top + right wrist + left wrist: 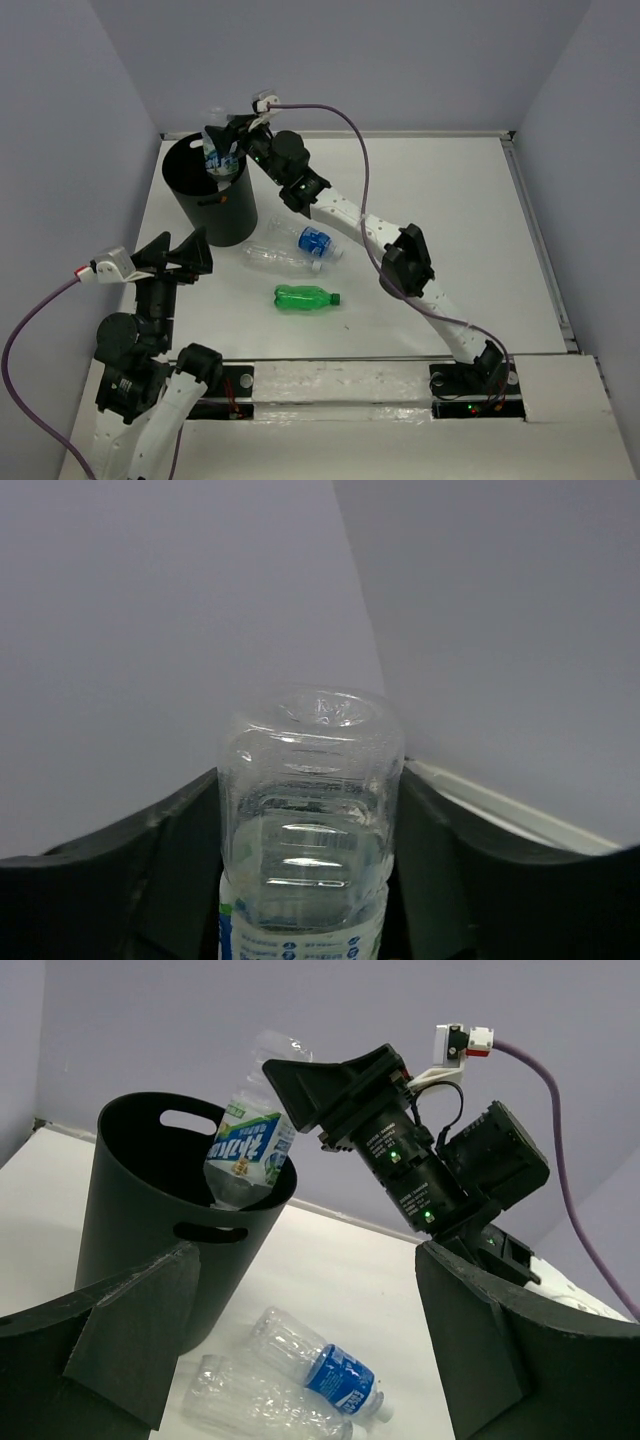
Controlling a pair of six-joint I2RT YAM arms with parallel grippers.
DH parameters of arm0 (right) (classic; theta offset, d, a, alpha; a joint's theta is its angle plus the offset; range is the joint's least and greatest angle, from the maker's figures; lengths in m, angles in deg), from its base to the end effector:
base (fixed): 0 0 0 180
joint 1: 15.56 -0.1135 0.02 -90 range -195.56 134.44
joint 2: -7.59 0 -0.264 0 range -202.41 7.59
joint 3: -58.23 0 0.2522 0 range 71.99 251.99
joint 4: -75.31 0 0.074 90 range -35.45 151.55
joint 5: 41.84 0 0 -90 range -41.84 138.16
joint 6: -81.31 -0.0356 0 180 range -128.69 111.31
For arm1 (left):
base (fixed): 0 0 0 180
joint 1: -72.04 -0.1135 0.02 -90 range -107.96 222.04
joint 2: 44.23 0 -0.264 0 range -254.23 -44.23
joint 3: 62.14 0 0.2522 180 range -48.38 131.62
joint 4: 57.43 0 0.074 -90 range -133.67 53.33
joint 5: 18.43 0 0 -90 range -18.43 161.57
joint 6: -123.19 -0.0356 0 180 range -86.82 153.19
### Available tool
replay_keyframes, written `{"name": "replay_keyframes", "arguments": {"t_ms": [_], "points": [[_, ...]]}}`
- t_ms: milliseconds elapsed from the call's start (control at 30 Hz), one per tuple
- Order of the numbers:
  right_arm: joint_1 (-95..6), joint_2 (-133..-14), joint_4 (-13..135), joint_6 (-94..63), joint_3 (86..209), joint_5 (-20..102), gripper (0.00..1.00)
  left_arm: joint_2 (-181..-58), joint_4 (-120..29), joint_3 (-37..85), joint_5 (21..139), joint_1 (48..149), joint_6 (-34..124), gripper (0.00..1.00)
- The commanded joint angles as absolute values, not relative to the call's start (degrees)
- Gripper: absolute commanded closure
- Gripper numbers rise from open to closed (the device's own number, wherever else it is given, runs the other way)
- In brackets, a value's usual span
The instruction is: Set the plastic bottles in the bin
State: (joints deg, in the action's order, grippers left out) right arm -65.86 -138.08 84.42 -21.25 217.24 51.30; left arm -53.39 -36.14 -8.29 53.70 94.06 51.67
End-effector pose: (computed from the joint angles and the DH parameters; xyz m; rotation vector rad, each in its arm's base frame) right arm 0.3750 0.4486 0.3624 -0.3501 1.1800 0.9301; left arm 0.0390 -0.0040 0.3757 -0.2420 1.1696 -0.4407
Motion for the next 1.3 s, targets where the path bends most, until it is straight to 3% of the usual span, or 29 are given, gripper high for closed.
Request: {"name": "replay_keyframes", "arguments": {"t_ms": [0,133,233,400,533,733,1267], "points": [[-66.6,-131.3,88.3,-19.3,215.1,48.4,0.12,-54.5,-38.7,-7.8,52.6,93.9,50.8,0.01],[-66.6,-128.3,79.7,-18.0,216.1,45.7,0.08,-55.0,-38.6,-7.9,52.4,93.9,50.7,0.01],[-66.6,-119.1,77.6,-15.8,205.0,45.0,0.07,-55.4,-38.5,-8.0,52.5,93.7,50.6,0.01],[-61.0,-104.4,71.1,-13.5,178.8,38.9,0.17,-55.7,-38.2,-8.0,53.3,93.7,51.1,0.01],[-54.6,-98.3,61.4,-13.1,169.6,33.1,0.22,-55.7,-38.5,-8.0,54.0,93.7,51.3,0.01],[-54.0,-105.4,40.0,-3.2,177.1,31.9,0.20,-56.7,-38.5,-8.1,54.3,92.8,51.3,0.01],[-55.1,-125.4,33.5,-0.4,192.9,23.8,0.11,-58.4,-38.9,-8.1,55.4,91.3,51.3,0.01]]}}
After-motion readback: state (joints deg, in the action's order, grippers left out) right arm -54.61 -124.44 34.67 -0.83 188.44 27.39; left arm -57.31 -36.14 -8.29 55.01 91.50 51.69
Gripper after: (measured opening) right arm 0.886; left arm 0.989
